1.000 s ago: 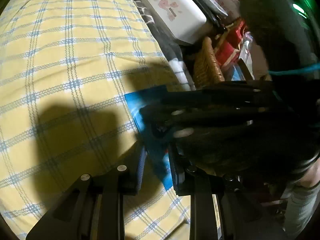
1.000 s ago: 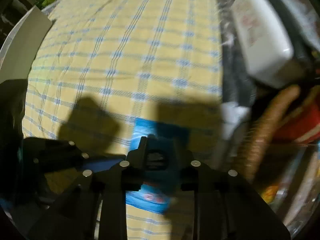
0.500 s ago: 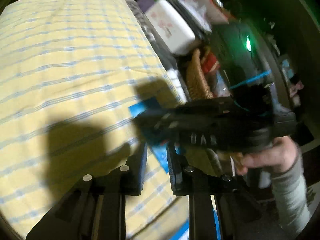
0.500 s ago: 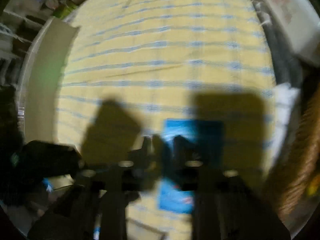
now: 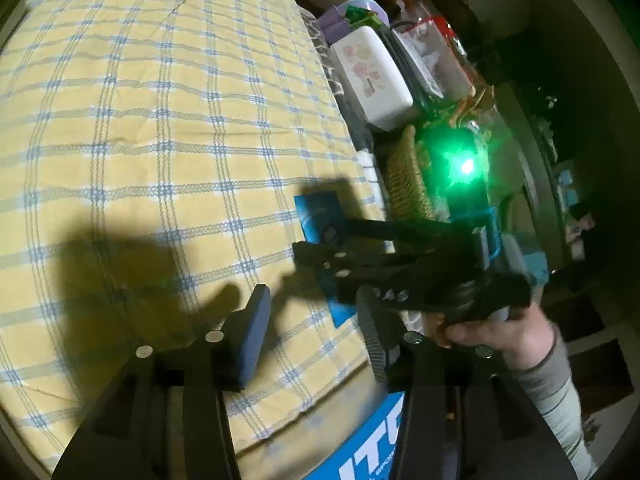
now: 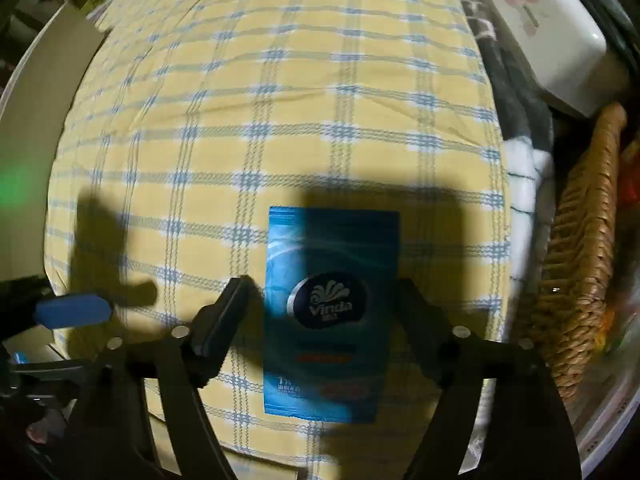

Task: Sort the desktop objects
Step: 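Grasp the blue Vinda tissue pack with the right tool, then lift the blue tissue pack and carry it over the bin with the right tool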

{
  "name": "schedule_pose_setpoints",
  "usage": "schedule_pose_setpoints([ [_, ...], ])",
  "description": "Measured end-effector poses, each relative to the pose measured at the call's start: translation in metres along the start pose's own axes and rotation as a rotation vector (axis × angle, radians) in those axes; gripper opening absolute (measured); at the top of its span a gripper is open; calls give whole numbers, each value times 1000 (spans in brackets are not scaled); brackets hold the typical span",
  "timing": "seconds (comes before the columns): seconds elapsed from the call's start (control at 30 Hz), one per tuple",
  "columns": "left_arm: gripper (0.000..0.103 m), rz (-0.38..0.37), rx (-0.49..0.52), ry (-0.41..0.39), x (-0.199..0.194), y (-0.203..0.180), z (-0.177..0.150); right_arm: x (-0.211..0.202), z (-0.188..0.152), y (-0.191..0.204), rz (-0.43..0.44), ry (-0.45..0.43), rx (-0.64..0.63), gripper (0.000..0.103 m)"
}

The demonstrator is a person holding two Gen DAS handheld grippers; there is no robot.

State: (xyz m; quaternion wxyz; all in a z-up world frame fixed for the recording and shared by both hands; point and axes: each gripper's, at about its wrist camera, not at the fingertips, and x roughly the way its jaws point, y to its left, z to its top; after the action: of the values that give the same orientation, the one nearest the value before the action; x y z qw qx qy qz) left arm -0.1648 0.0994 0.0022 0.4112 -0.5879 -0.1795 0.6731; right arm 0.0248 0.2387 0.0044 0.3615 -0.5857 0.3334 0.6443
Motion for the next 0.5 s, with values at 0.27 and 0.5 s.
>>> schedule_pose_setpoints([
  [0.27, 52, -31, -21, -20, -3, 2, -11, -21, -11, -1, 24, -65, -32, 41],
  [0.5, 75, 4, 144, -36, -5, -31, -25, -61, -24, -27, 218, -134, 78, 24],
])
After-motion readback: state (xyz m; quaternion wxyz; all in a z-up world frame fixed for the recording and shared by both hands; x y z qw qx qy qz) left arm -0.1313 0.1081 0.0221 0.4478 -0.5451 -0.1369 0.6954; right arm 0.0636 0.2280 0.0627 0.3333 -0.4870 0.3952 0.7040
